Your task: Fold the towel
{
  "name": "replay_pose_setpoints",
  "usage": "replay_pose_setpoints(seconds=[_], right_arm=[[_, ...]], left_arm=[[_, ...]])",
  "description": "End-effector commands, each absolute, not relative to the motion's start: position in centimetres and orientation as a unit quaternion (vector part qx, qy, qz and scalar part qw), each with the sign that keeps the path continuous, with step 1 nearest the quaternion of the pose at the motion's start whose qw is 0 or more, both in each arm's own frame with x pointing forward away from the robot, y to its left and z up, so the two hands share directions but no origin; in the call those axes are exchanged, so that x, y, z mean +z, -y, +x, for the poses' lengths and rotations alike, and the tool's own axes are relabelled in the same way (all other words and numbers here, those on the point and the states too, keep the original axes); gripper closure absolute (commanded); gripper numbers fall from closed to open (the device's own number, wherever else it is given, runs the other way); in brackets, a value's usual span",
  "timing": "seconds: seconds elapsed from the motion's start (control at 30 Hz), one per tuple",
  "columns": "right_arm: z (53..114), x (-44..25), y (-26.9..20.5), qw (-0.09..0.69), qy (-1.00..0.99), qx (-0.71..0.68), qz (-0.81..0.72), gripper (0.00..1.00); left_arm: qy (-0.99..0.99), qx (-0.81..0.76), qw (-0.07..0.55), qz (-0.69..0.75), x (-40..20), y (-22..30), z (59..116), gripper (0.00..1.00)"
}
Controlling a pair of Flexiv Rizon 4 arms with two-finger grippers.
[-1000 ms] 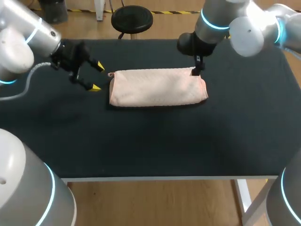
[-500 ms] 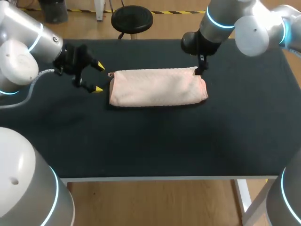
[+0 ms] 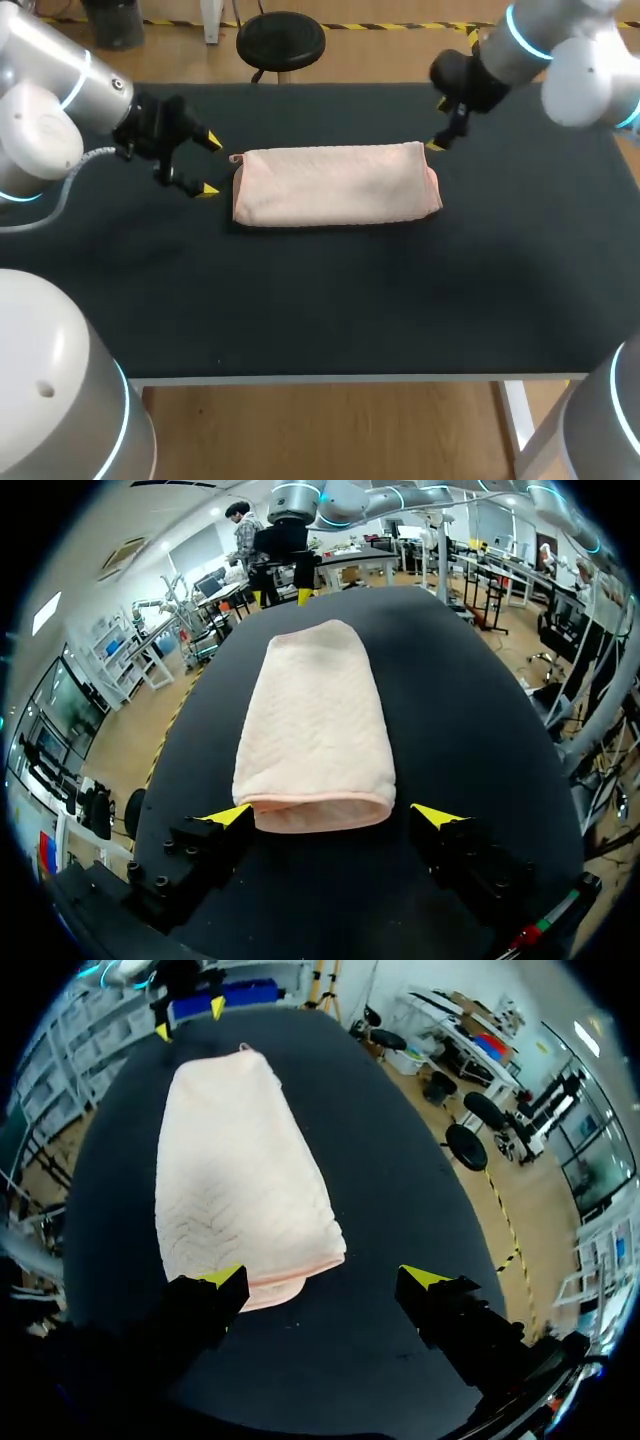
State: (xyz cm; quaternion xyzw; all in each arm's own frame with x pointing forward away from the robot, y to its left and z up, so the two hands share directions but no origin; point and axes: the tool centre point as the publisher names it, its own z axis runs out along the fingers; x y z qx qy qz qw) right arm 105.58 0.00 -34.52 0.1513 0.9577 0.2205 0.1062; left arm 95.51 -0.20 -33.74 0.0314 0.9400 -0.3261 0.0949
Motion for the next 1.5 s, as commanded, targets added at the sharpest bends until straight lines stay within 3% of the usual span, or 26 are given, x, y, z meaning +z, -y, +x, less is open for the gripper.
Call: replay_pose_setpoints(seconds=[0.03,0.07,0.53,0.7,0.97,1.5], right_arm=[[104.9,-34.3,1.1,-0.006,-0.725,0.559,0.403,0.0],[104.8,-34.1,1.1,0.037,-0.759,0.533,0.372,0.0],[104.8,-34.1,1.1,0.037,-0.759,0.533,0.372,0.0],[103.4,-35.1,0.9,-0.059,-0.651,0.594,0.469,0.0],[101.5,-35.9,0.7,-0.16,-0.639,0.531,0.533,0.0],[101.2,-37.8,0.0,-0.224,-0.692,0.416,0.546,0.0]], left_arm=[[-0.94,-0.327,0.095,0.032,-33.8,0.2,95.5,0.0],[-0.94,-0.327,0.095,0.032,-33.8,0.2,95.5,0.0],[-0.94,-0.327,0.095,0.032,-33.8,0.2,95.5,0.0],[-0.94,-0.327,0.095,0.032,-33.8,0.2,95.5,0.0],[-0.94,-0.327,0.095,0.032,-33.8,0.2,95.5,0.0],[-0.94,-0.327,0.095,0.032,-33.8,0.2,95.5,0.0]])
